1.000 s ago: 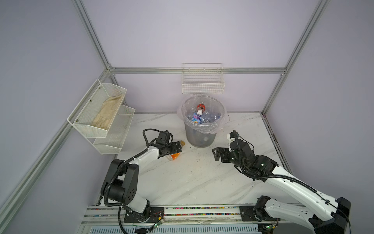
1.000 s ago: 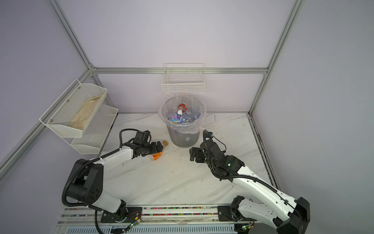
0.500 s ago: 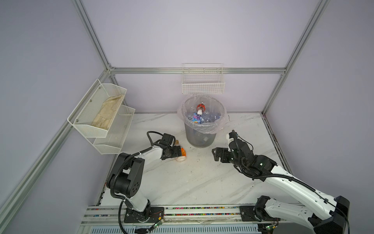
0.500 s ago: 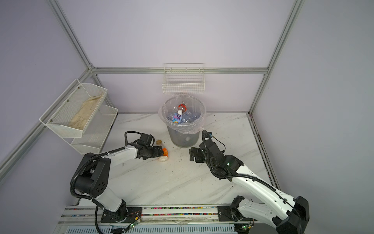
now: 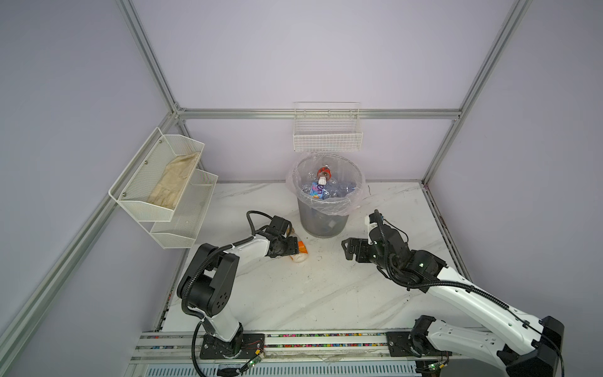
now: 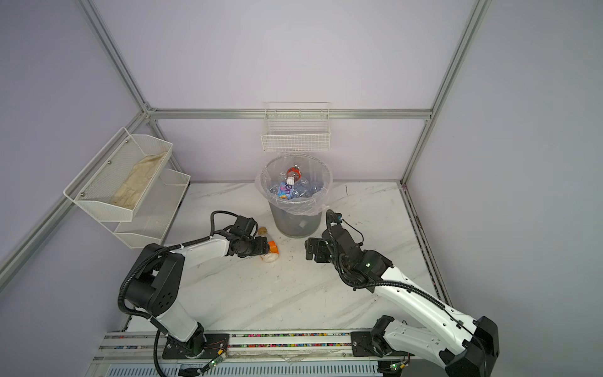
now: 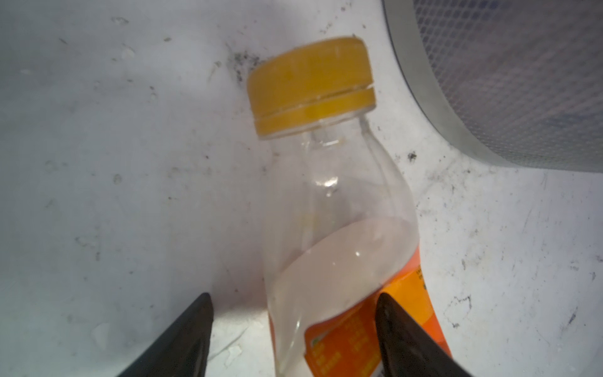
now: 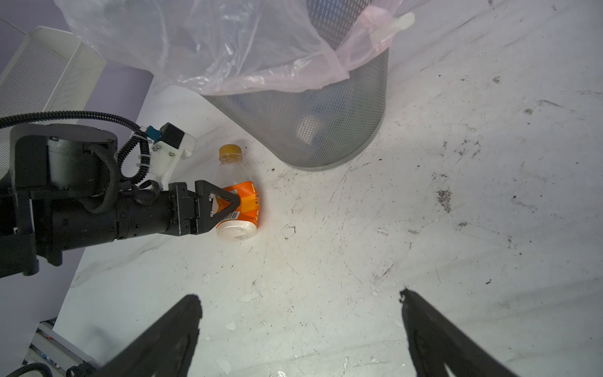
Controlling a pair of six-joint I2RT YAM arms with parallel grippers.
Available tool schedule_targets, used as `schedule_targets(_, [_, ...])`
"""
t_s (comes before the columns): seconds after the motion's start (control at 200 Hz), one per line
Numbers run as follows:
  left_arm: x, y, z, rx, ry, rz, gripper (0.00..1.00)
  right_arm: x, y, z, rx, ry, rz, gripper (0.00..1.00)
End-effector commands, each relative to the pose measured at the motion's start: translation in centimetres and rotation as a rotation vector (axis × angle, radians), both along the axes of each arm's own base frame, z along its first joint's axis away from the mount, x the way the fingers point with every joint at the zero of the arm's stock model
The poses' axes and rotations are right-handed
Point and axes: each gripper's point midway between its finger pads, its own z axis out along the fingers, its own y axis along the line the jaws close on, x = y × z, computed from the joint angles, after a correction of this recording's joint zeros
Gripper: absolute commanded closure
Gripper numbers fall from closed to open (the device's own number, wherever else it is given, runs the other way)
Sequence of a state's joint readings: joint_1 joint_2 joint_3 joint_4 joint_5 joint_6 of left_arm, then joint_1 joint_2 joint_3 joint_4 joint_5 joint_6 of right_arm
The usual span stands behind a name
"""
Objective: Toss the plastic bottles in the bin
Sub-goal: 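Close the left gripper on the orange-label bottle's body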
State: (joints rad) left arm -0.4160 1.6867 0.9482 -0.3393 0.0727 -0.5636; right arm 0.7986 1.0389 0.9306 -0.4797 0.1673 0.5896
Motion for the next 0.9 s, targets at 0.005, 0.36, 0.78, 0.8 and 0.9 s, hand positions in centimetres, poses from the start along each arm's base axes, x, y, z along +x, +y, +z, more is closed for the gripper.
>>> schedule_targets(0.005, [1.7, -2.0, 2.3, -0.051, -0.033, -0.004, 0.29, 0.0, -0.2, -0.2, 0.002, -0.012, -0.003, 0.03])
schedule_targets(0.36, [1.5, -3.4, 1.6, -0.052, -0.02, -0.006, 0.56, -0.4, -0.7, -0.4, 0.001, -0.013, -0.01, 0.02])
schedule_targets(0.78, [-1.0, -2.1, 0.4, 0.018, -0.016, -0.002, 0.79, -0.4, -0.6, -2.1, -0.019, 0.011, -0.003, 0.02])
schedule_targets(0.8, [-1.2, -2.0, 0.3, 0.021, -0.014, -0.001, 0.8, -0.4, -0.5, -2.1, -0.018, 0.012, -0.003, 0.02])
schedule_targets(0.9, [-2.1, -1.7, 0.4, 0.026, -0.021, -0.009, 0.84, -0.4, -0.5, -2.0, -0.016, 0.011, -0.002, 0.03])
